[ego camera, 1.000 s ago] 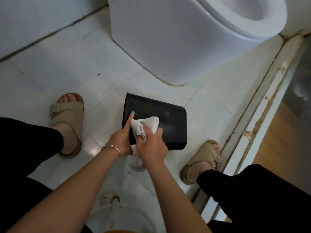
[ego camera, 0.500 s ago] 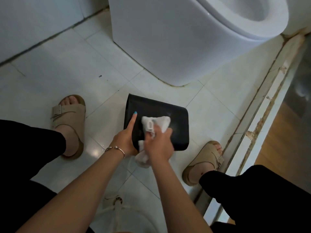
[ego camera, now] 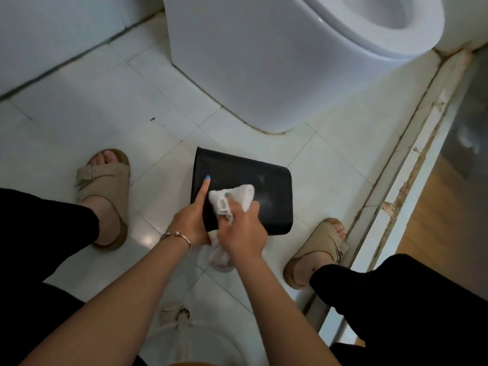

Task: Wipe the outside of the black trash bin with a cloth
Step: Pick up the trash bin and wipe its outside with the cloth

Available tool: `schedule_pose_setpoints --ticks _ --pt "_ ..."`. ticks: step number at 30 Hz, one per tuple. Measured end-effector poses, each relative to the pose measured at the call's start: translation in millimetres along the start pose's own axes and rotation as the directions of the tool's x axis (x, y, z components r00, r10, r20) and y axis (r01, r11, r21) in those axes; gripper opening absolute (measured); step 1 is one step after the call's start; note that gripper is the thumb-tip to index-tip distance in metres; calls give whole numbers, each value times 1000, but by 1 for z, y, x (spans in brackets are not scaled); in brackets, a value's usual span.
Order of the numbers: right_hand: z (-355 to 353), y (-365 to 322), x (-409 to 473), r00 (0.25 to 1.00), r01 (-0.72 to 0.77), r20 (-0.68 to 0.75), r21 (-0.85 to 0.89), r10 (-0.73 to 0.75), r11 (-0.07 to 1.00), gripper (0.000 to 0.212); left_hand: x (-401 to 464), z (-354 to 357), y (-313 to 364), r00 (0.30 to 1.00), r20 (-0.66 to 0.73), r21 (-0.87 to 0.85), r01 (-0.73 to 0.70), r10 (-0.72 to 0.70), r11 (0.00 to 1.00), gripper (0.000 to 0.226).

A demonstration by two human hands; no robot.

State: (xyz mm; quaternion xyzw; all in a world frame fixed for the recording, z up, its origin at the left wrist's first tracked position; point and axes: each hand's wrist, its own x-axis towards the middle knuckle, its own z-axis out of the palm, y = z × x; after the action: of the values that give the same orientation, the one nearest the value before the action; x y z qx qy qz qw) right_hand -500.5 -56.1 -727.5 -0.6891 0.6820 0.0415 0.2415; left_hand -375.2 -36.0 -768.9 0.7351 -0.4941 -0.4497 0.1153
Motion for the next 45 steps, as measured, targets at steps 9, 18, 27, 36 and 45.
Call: schedule_pose_setpoints --ticks 9,18,27,36,45 --pt "-32 60 25 954 -294 -54 36 296 955 32 -14 2 2 992 -118 -368 -11 -35 930 141" --pt "-6 19 20 906 -383 -95 234 414 893 40 -10 22 -3 974 -10 -601 175 -226 780 23" --pt "-22 26 32 998 1 -60 -129 -9 992 38 -3 17 -7 985 0 -567 140 -170 812 26" --pt "-20 18 45 926 -327 -132 185 354 927 40 -2 16 -7 987 17 -575 140 -159 806 21" --pt "-20 7 49 996 59 -65 38 -57 998 32 -1 17 -11 991 30 -587 121 -128 801 18"
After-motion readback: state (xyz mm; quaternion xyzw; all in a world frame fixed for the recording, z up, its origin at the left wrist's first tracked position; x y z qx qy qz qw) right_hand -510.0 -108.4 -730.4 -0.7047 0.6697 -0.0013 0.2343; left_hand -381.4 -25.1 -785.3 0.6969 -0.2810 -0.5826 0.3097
